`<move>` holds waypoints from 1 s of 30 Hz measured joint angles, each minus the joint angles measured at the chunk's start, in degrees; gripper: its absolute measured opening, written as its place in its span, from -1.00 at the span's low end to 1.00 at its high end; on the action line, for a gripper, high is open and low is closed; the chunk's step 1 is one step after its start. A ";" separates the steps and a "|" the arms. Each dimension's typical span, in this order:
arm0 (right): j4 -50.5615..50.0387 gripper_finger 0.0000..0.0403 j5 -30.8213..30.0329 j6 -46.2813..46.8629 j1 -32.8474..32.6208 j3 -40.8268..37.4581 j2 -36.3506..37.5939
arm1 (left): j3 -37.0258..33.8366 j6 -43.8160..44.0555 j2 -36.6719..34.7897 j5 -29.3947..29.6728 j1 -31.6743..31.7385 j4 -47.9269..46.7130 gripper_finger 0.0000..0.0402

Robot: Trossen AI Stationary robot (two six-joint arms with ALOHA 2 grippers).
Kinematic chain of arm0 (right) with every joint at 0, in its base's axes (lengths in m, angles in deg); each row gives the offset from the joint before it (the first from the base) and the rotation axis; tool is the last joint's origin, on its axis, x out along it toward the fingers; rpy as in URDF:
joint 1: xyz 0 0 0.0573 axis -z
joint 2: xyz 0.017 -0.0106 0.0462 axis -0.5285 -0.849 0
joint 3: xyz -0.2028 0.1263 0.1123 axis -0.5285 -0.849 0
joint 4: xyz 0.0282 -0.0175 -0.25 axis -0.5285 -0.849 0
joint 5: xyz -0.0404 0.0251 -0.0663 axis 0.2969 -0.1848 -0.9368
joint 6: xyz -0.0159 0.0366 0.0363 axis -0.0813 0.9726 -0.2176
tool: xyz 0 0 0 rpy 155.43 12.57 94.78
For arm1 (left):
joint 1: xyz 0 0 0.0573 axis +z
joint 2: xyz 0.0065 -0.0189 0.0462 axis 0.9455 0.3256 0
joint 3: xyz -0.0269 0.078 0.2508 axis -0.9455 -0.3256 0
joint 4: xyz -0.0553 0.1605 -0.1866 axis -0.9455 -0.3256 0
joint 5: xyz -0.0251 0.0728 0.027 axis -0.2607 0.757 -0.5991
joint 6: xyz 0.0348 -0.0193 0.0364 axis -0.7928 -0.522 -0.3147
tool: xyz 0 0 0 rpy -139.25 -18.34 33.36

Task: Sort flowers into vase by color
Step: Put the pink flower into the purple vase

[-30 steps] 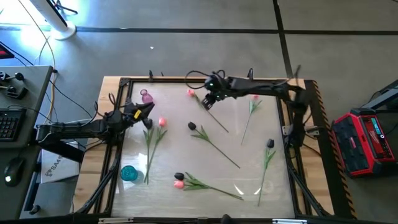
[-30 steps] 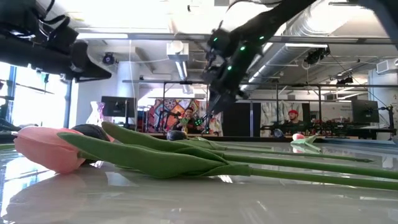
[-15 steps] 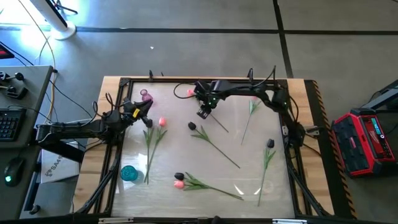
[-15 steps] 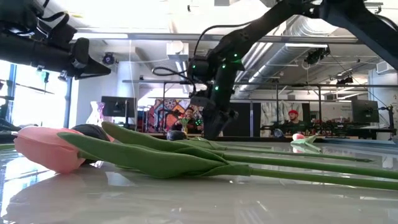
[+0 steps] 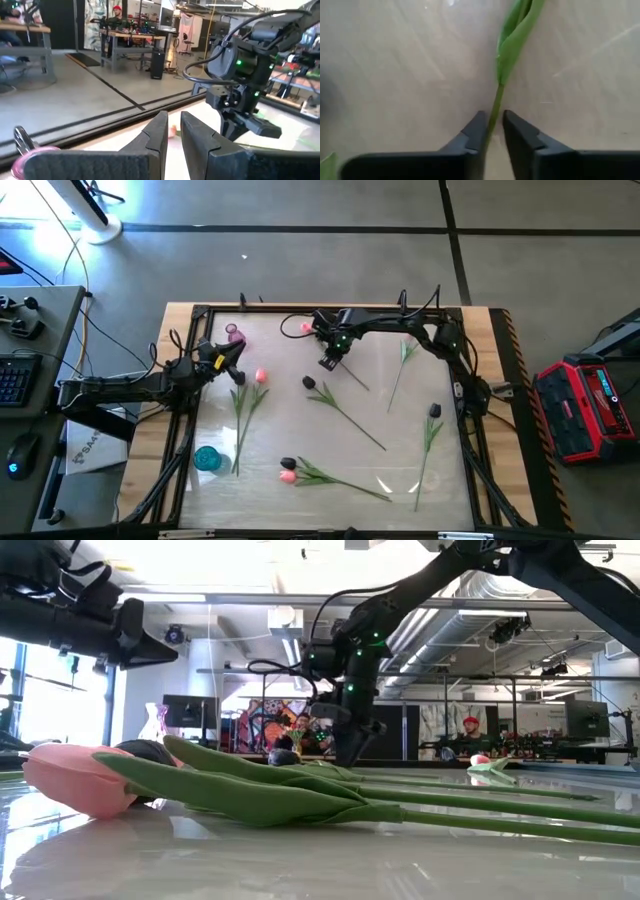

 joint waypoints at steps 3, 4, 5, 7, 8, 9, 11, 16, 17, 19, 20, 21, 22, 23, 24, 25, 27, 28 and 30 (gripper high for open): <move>-0.04 -0.96 -0.02 -0.20 -0.01 -0.04 -0.02 | 0.00 1.91 0.00 -1.17 0.00 -0.44 -0.80; -0.02 -0.94 0.01 -0.20 -0.01 -0.06 -0.02 | 0.00 2.29 0.00 -1.44 0.00 -0.42 -0.80; 0.01 -0.93 0.01 -0.15 -0.01 -0.08 -0.02 | 0.00 2.77 0.00 -1.45 0.00 -0.42 -0.80; 0.36 -0.93 0.05 -0.22 -0.01 -0.10 -0.04 | 0.00 3.20 0.00 -1.45 0.00 -0.38 -0.80; 0.68 -0.96 0.05 -0.21 -0.01 -0.14 -0.07 | 0.00 3.20 0.00 -1.43 0.00 -0.27 -0.80; 1.06 -0.98 0.06 -0.16 -0.03 -0.15 -0.06 | 0.00 3.23 0.00 -1.39 0.00 -0.14 -0.80; 1.48 -0.98 0.08 0.05 -0.03 -0.23 0.18 | 0.00 3.18 0.00 -1.10 0.00 0.18 -0.80; 2.25 -0.99 0.11 1.29 -0.65 -0.58 1.94 | 0.00 -0.01 0.00 0.35 0.01 3.71 -0.80; 3.02 -0.99 0.14 1.33 -0.93 -0.58 2.46 | 0.00 -0.83 0.00 0.38 0.00 4.71 -0.80; 4.31 -0.99 0.16 1.74 -1.34 -0.57 4.01 | 0.00 -1.62 -0.02 0.33 0.02 6.69 -0.80; 5.07 -0.99 0.15 2.09 -1.57 -0.56 4.78 | 0.00 -1.70 -0.02 0.24 0.01 7.14 -0.80; 6.42 -1.00 0.16 2.68 -1.78 -0.55 5.34 | 0.00 -1.71 -0.02 0.17 0.00 7.19 -0.79; 7.90 -1.00 0.12 3.02 -2.02 -0.52 5.78 | 0.00 -1.75 0.00 0.08 0.02 7.09 -0.78; 9.22 -1.00 0.09 3.58 -2.32 -0.52 6.18 | 0.00 -1.74 0.01 0.08 0.01 6.96 -0.76; 10.56 -1.00 0.07 4.18 -2.64 -0.52 6.52 | 0.00 -1.74 0.04 0.05 0.01 6.57 -0.74; 12.42 -1.00 0.03 4.59 -2.97 -0.52 6.86 | 0.00 -1.80 0.17 0.07 0.00 6.22 -0.71; 15.94 -1.00 -0.01 5.68 -3.76 -0.46 7.38 | 0.00 -2.35 0.46 0.13 0.02 6.29 -0.66; 17.59 -1.00 0.02 6.24 -4.21 -0.40 7.46 | 0.00 -2.35 0.48 0.14 0.02 6.45 -0.63; 20.02 -1.00 0.03 6.87 -5.02 -0.37 7.46 | 0.00 -2.33 0.55 0.08 0.02 6.29 -0.57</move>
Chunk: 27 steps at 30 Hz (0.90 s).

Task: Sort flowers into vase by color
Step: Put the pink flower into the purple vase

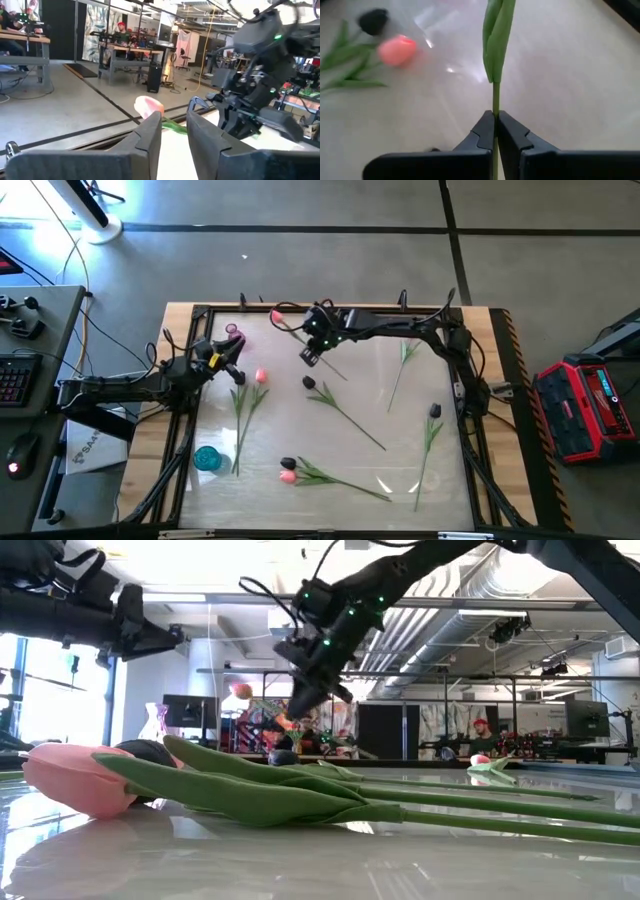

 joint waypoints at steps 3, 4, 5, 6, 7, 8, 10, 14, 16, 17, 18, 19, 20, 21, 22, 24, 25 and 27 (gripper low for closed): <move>2.49 -1.00 -0.46 0.68 -1.01 0.00 -0.01 | 0.00 0.02 0.61 -0.39 0.00 -0.03 -0.48; 2.99 -1.00 -1.46 0.71 -1.32 0.00 -0.01 | 0.00 0.02 0.79 -0.43 0.00 -0.06 -0.45; 3.26 -1.00 -2.65 0.70 -1.66 0.00 -0.01 | 0.00 -0.02 1.03 -0.43 0.01 0.03 -0.43; 3.68 -1.00 -3.55 0.69 -1.96 0.00 -0.01 | 0.00 -0.04 1.26 -0.31 0.02 0.04 -0.41; 4.22 -1.00 -4.13 0.65 -2.20 0.00 -0.01 | 0.00 -0.06 1.41 -0.02 0.02 0.04 -0.40; 4.72 -1.00 -4.60 0.63 -2.37 0.00 -0.01 | 0.00 -0.31 1.51 0.21 0.04 0.12 -0.39; 6.03 -1.00 -4.99 0.63 -2.58 -0.06 -0.01 | 0.00 -1.40 1.54 0.24 0.09 0.28 -0.38; 9.03 -1.00 -7.31 0.25 -2.69 -1.36 -0.01 | 0.00 -2.04 1.91 -1.69 0.09 -0.22 -0.39; 11.15 -1.00 -9.01 -0.27 -2.70 -2.39 -0.01 | 0.00 -0.26 2.29 -3.65 0.09 -1.08 -0.40; 12.94 -1.00 -9.69 -0.31 -2.68 -3.36 0.01 | 0.00 0.61 2.43 -4.65 0.09 -1.77 -0.40; 14.73 -1.00 -9.89 -0.27 -2.68 -4.44 0.01 | 0.00 1.18 2.64 -5.56 0.09 -2.47 -0.40; 16.50 -1.00 -9.94 -0.24 -2.68 -5.50 0.01 | 0.00 1.76 2.85 -6.28 0.08 -3.29 -0.40; 18.91 -1.00 -9.75 -0.24 -2.66 -6.61 0.01 | 0.00 2.25 3.07 -6.42 0.07 -4.29 -0.40; 22.05 -1.00 -9.48 -0.19 -2.64 -7.87 0.01 | 0.00 2.82 3.27 -6.41 0.07 -5.19 -0.40; 25.52 -1.00 -9.13 0.13 -2.63 -9.26 0.01 | 0.00 3.68 3.44 -6.41 0.07 -6.09 -0.40; 31.69 -1.00 -7.55 0.77 -2.55 -12.22 0.01 | 0.00 4.98 3.73 -6.41 0.07 -7.68 -0.40; 34.36 -1.00 -6.58 0.95 -2.34 -13.57 0.01 | 0.00 5.64 3.88 -6.41 0.07 -8.11 -0.40; 39.77 -1.00 -4.65 2.23 -2.15 -16.00 0.01 | 0.00 7.46 4.00 -6.41 0.07 -9.20 -0.40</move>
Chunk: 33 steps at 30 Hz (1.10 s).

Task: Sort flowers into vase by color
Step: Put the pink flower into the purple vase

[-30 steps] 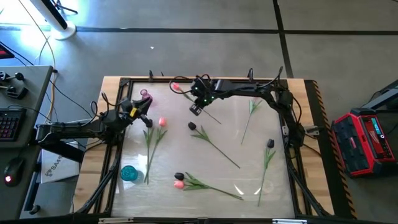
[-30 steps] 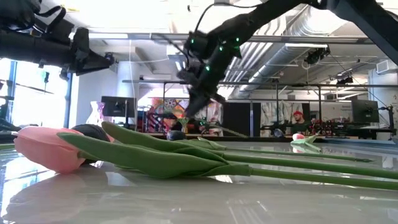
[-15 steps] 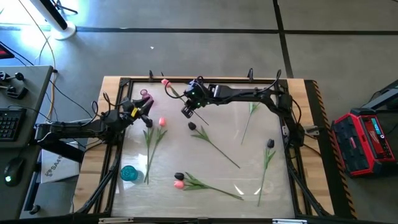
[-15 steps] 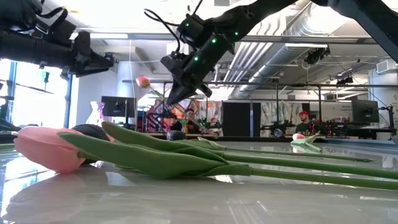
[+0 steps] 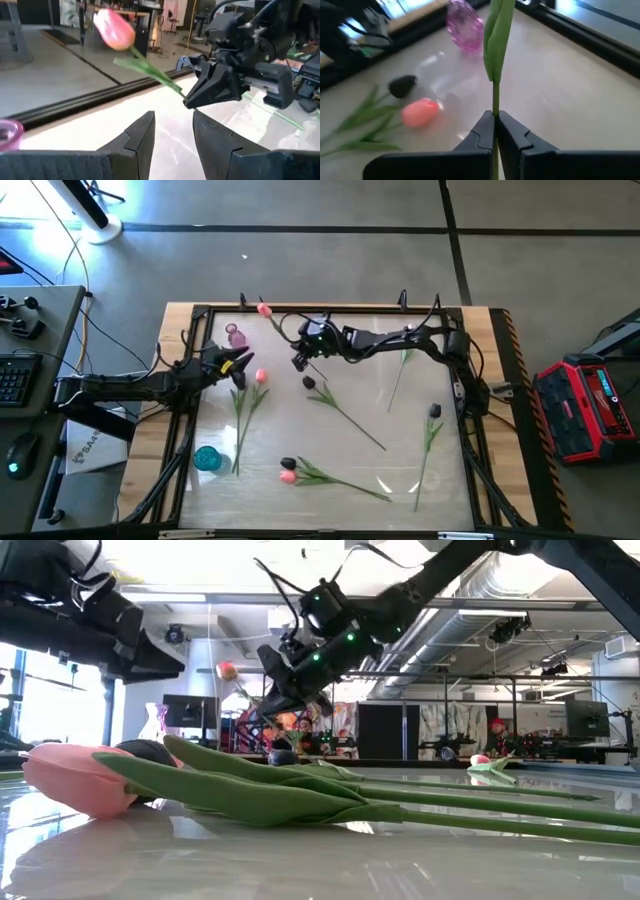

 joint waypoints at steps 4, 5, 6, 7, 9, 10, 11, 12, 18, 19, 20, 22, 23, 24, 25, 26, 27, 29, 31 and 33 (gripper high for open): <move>10.56 -1.00 2.70 1.47 0.26 -3.71 0.00 | 0.00 2.79 0.00 -0.76 -0.09 -3.09 -0.40; 12.84 -1.00 3.08 1.51 0.30 -4.36 0.00 | 0.00 3.42 0.00 -1.09 -0.09 -3.97 -0.40; 14.77 -1.00 3.17 1.66 0.29 -4.77 0.00 | 0.00 4.12 0.00 -1.11 -0.09 -4.84 -0.40; 16.62 -1.00 3.31 1.91 0.25 -5.06 0.00 | 0.00 4.87 0.00 -1.09 -0.09 -5.56 -0.40; 18.83 -1.00 5.29 2.38 0.24 -5.12 0.00 | 0.00 5.65 0.00 -1.09 -0.09 -6.27 -0.40; 19.71 -1.00 6.47 2.19 0.24 -5.12 0.00 | 0.00 5.65 0.00 -1.09 -0.09 -6.37 -0.40; 20.75 -1.00 7.36 1.52 0.17 -5.11 0.00 | 0.00 5.63 0.02 -1.09 -0.09 -6.33 -0.40; 21.84 -1.00 7.66 1.21 0.02 -5.10 0.00 | 0.00 5.63 0.00 -1.09 -0.09 -6.19 -0.40; 26.95 -1.00 8.76 -0.47 -0.26 -5.03 0.00 | 0.00 5.63 0.00 -1.09 -0.09 -5.45 -0.40; 27.66 -1.00 8.95 -0.74 -0.33 -5.03 0.00 | 0.00 5.61 0.00 -1.09 -0.09 -5.45 -0.40; 28.61 -1.00 9.33 -1.04 -0.48 -5.03 0.00 | 0.00 5.61 0.00 -1.08 -0.09 -5.41 -0.40; 31.77 -1.00 10.63 -1.72 -0.61 -5.02 0.00 | 0.00 5.59 0.00 -1.07 -0.09 -5.17 -0.40; 33.84 -1.00 11.41 -1.90 -0.73 -5.01 0.00 | 0.00 5.39 0.00 -1.09 -0.09 -4.74 -0.40; 35.72 -1.00 12.00 -2.01 -0.87 -4.99 0.00 | 0.00 5.09 0.00 -1.20 -0.09 -4.12 -0.40; 37.46 -1.00 12.56 -2.02 -0.96 -4.99 0.00 | 0.00 4.70 0.00 -1.49 -0.09 -3.48 -0.40; 39.10 -1.00 13.46 -2.10 -1.01 -4.99 0.00 | 0.00 4.49 0.00 -1.86 -0.09 -2.91 -0.40; 40.73 -1.00 14.33 -2.39 -1.02 -4.99 0.00 | 0.00 4.11 0.02 -2.55 -0.09 -2.22 -0.40; 43.62 -1.00 14.91 -2.63 -1.05 -4.98 0.00 | 0.00 4.08 0.01 -3.31 -0.10 -0.74 -0.40; 45.47 -1.00 14.86 -2.54 -1.01 -4.95 0.02 | 0.00 4.09 0.02 -4.01 -0.11 0.23 -0.40; 46.52 -1.00 14.66 -2.65 -1.16 -4.96 0.02 | 0.00 4.08 0.02 -4.45 -0.11 1.77 -0.40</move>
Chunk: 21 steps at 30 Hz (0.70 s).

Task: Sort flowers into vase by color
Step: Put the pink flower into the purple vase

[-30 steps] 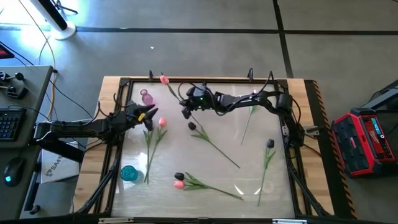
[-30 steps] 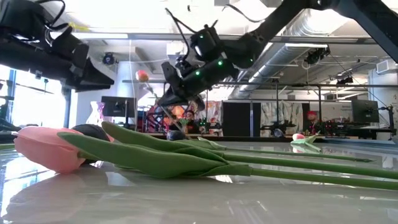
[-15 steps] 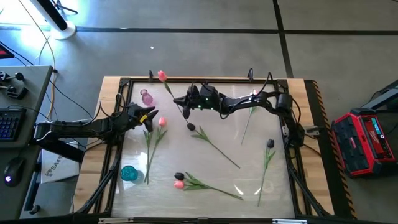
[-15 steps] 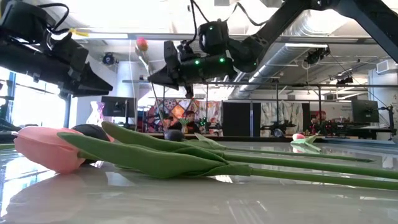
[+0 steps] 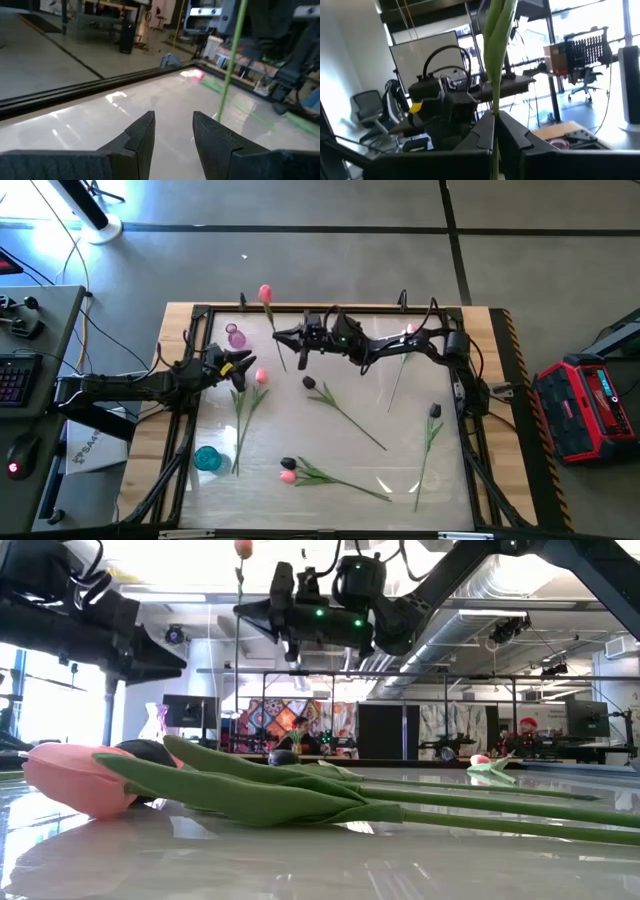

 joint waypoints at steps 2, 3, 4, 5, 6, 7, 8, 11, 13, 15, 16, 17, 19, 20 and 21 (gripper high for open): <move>0.86 -1.00 -0.85 -0.61 -0.46 0.02 0.00 | 0.00 -0.12 -0.02 -1.04 0.00 2.05 -0.40; 1.56 -1.00 -1.04 -1.11 -0.87 0.01 0.00 | 0.00 -0.56 0.00 -1.81 0.00 3.13 -0.40; 2.45 -1.00 -1.13 -1.99 -1.31 0.02 0.00 | 0.00 -0.94 0.00 -2.87 -0.02 4.13 -0.40; 3.35 -1.00 -1.24 -3.09 -1.78 0.01 0.00 | 0.00 -1.03 0.00 -4.07 -0.02 5.28 -0.40; 4.12 -1.00 -1.31 -4.43 -2.24 0.02 0.00 | 0.00 -0.98 -0.02 -5.29 -0.02 6.31 -0.40; 4.66 -1.00 -1.30 -5.86 -2.71 0.02 0.00 | 0.00 -0.70 -0.02 -6.54 -0.02 7.16 -0.40; 4.85 -1.00 -1.31 -7.13 -3.22 0.02 0.00 | 0.00 -0.59 -0.02 -7.80 -0.02 7.84 -0.40; 4.94 -1.00 -1.35 -10.23 -4.67 0.02 0.00 | 0.00 -0.55 0.00 -10.97 -0.39 9.53 -0.40; 5.62 -1.00 -1.39 -11.35 -5.48 0.02 0.00 | 0.00 -1.16 0.00 -11.95 -1.13 10.64 -0.40; 7.06 -1.00 -1.40 -11.38 -5.95 0.02 0.00 | 0.00 -2.14 -0.02 -12.05 -2.12 11.06 -0.40; 8.04 -1.00 -1.38 -11.35 -6.15 0.02 0.00 | 0.00 -2.62 0.00 -12.05 -2.64 11.24 -0.40; 8.83 -1.00 -1.36 -11.13 -6.29 0.02 0.00 | 0.00 -2.98 0.00 -12.05 -3.16 11.56 -0.40; 9.92 -1.00 -1.36 -10.45 -6.10 0.02 0.00 | 0.00 -3.04 -0.01 -12.07 -4.18 12.32 -0.40; 10.34 -1.00 -1.41 -9.90 -5.87 0.02 0.00 | 0.00 -3.05 -0.02 -12.06 -4.70 12.43 -0.40; 10.82 -1.00 -1.47 -9.41 -5.64 0.02 0.00 | 0.00 -3.06 -0.01 -12.06 -5.23 12.42 -0.40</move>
